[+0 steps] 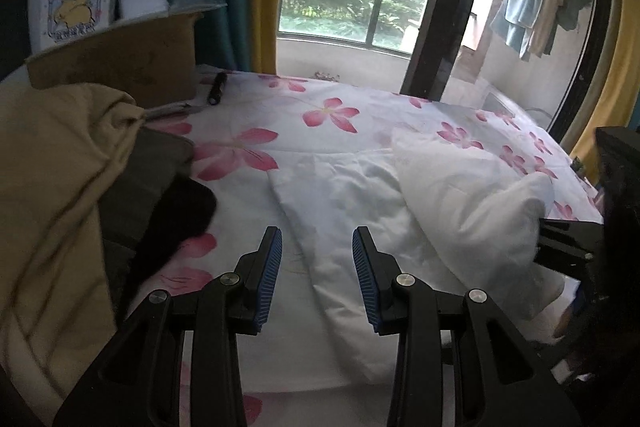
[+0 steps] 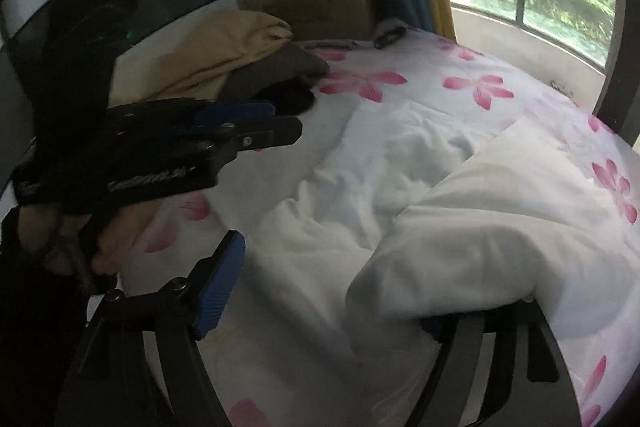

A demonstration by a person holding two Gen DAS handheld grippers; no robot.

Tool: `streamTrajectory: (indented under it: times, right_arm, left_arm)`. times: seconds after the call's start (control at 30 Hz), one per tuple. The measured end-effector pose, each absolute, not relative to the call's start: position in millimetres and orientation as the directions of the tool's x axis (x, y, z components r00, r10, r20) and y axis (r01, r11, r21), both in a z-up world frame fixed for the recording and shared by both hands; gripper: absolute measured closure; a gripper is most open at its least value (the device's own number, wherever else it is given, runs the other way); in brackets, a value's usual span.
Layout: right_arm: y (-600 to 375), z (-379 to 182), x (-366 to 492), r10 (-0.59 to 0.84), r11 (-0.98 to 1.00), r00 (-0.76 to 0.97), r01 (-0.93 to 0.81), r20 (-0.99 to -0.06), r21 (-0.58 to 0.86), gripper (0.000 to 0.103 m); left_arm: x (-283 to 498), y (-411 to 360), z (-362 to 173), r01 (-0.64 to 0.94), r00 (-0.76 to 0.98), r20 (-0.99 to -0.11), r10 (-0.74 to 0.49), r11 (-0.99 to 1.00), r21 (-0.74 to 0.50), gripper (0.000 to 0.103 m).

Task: Fold large clothes
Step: 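Fold the held jacket end over the bundle and open the right gripper, then pinch the jacket fabric with the left gripper and tuck it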

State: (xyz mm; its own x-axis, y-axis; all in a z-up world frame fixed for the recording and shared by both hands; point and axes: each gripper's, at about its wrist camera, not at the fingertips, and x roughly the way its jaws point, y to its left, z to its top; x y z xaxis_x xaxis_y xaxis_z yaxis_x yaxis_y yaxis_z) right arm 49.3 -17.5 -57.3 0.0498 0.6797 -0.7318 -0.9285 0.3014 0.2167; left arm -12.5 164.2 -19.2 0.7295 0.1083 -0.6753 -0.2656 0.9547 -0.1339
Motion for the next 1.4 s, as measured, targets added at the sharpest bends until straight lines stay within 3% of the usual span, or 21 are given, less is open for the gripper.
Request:
streamTrajectory:
  times: [0.23, 0.5, 0.77, 0.93, 0.97, 1.0, 1.03, 1.07, 1.3, 1.4]
  right_arm:
    - [-70.5, -24.4, 55.8, 0.739, 0.332, 0.130, -0.924, -0.661, 0.189, 0.026]
    - [-158.2, -15.9, 96.2, 0.720, 0.541, 0.328, -0.817, -0.611, 0.199, 0.026]
    - [-227.6, -45.9, 140.1, 0.613, 0.725, 0.427, -0.639, -0.664, 0.258, 0.026]
    - [-241.2, -57.4, 152.7, 0.606, 0.744, 0.420, -0.601, -0.676, 0.293, 0.026]
    - [-241.7, -59.0, 154.1, 0.607, 0.743, 0.415, -0.600, -0.677, 0.298, 0.026]
    - [-238.7, -61.6, 156.3, 0.609, 0.740, 0.408, -0.601, -0.680, 0.302, 0.026]
    - [-236.5, -63.6, 157.7, 0.613, 0.734, 0.399, -0.607, -0.681, 0.305, 0.026]
    - [-235.5, -65.4, 158.9, 0.617, 0.728, 0.391, -0.613, -0.683, 0.307, 0.026]
    - [-197.6, -73.4, 155.6, 0.639, 0.678, 0.328, -0.667, -0.696, 0.309, 0.026]
    - [-181.2, -74.9, 152.8, 0.644, 0.660, 0.306, -0.686, -0.701, 0.307, 0.026]
  left_arm:
    - [-3.4, 146.7, 5.7, -0.246, 0.746, -0.656, 0.115, 0.963, -0.112, 0.056]
    - [38.8, 69.7, 26.0, -0.074, 0.767, -0.642, 0.001, 0.994, -0.087, 0.049]
    - [88.3, -12.4, 11.7, 0.126, 0.703, -0.705, -0.095, 0.992, -0.008, 0.049]
    - [103.5, -26.0, -20.7, 0.172, 0.634, -0.772, -0.035, 0.980, 0.097, 0.049]
    - [101.6, -23.6, -25.0, 0.182, 0.638, -0.770, -0.028, 0.977, 0.115, 0.052]
    - [100.9, -20.6, -26.6, 0.184, 0.637, -0.770, -0.024, 0.975, 0.122, 0.073]
    - [99.8, -14.3, -29.6, 0.176, 0.630, -0.776, -0.014, 0.976, 0.125, 0.087]
    - [99.0, -7.4, -30.0, 0.159, 0.629, -0.777, -0.007, 0.980, 0.120, 0.093]
    - [64.9, 64.6, -12.7, -0.096, 0.704, -0.699, 0.123, 0.992, 0.078, 0.093]
    - [54.7, 96.8, -21.3, -0.200, 0.683, -0.712, 0.162, 0.979, 0.031, 0.093]
